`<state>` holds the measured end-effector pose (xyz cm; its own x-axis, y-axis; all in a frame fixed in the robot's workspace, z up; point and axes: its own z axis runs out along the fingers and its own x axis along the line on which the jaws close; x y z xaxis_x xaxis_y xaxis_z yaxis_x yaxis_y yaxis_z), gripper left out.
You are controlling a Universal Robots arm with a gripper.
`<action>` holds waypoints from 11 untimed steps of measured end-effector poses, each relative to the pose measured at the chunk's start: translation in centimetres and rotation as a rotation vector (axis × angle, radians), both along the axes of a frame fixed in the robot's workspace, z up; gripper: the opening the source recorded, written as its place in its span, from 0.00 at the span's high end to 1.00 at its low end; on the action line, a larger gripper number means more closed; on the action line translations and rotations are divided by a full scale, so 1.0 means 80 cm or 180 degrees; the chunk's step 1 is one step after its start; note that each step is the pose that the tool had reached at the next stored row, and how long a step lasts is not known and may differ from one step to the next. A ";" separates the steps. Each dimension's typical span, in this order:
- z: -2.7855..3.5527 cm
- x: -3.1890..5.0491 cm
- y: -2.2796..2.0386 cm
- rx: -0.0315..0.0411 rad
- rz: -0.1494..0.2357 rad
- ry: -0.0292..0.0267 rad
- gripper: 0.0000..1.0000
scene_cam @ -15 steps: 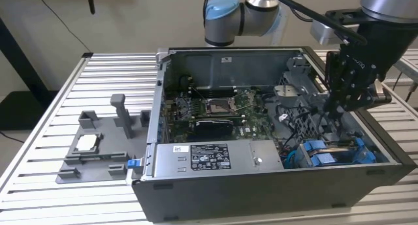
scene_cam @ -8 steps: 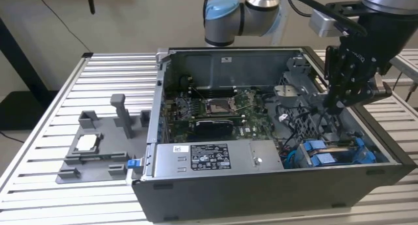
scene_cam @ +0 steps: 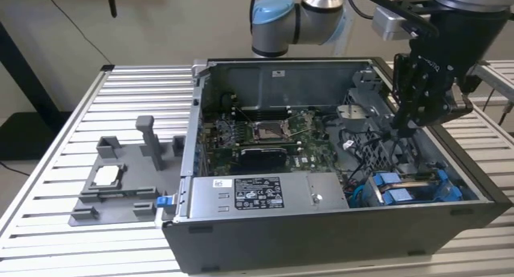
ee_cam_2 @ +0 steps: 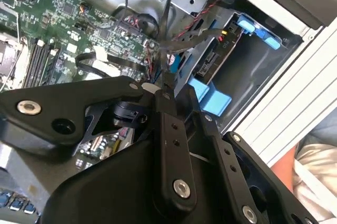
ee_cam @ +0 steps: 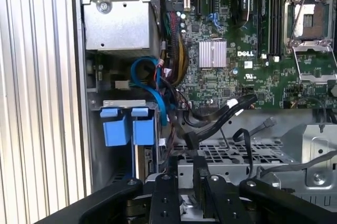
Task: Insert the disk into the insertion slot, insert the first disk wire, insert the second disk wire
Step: 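Insert the second disk wire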
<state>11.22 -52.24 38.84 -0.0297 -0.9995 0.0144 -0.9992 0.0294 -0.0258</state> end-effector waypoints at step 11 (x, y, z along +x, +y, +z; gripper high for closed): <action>0.0000 -0.003 0.0199 -0.0105 0.0245 -0.0001 0.73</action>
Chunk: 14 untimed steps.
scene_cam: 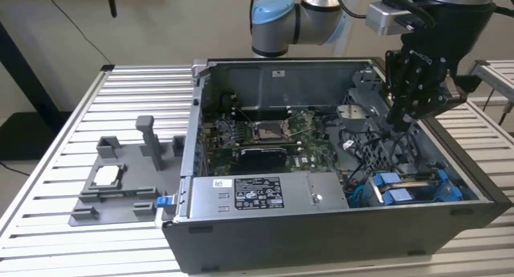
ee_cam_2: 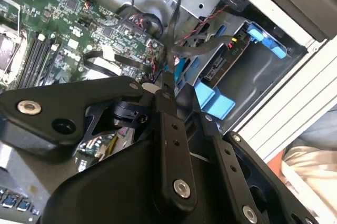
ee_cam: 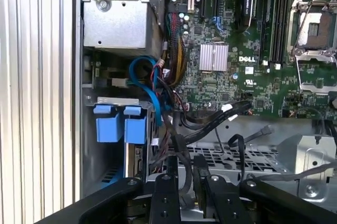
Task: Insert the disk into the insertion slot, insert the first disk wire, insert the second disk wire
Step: 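Insert the second disk wire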
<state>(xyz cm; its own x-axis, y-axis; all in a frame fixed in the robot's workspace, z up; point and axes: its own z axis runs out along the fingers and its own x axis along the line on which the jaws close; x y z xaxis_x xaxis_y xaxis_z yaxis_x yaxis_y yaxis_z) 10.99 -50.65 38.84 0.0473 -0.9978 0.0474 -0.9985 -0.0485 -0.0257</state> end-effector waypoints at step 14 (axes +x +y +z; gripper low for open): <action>-0.0011 -0.015 0.0002 -0.0026 0.0212 -0.0001 0.73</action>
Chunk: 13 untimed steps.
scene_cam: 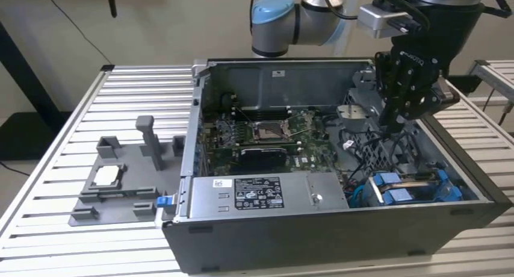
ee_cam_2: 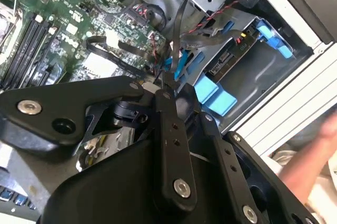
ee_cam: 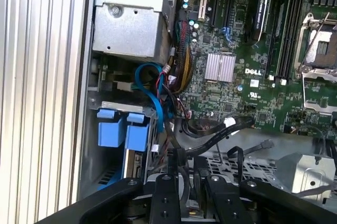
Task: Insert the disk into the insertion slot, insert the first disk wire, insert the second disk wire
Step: 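Insert the second disk wire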
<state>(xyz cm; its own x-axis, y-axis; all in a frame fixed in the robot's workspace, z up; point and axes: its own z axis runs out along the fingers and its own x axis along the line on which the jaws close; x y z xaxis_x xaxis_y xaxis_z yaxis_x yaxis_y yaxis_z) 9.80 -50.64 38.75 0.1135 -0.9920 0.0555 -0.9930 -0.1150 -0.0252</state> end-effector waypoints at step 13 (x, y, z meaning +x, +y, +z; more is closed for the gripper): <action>-0.0012 -0.006 0.0000 -0.0010 0.0024 -0.0001 0.73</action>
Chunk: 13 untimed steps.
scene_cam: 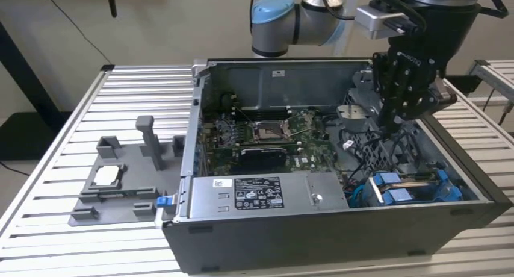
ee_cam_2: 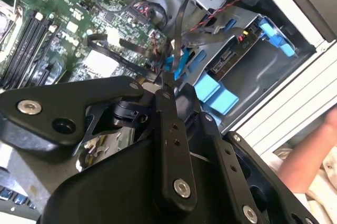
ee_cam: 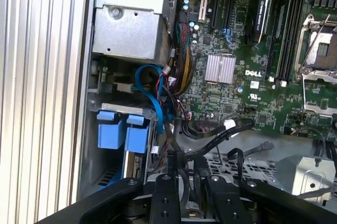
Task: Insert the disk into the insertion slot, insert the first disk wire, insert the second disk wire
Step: 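Insert the second disk wire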
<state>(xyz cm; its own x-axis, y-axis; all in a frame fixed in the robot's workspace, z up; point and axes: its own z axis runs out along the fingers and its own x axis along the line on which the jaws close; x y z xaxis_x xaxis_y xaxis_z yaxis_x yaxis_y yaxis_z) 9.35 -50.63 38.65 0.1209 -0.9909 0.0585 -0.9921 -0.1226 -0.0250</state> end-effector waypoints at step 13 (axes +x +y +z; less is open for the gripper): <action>-0.0101 -0.021 0.0000 -0.0103 0.0070 -0.0072 0.73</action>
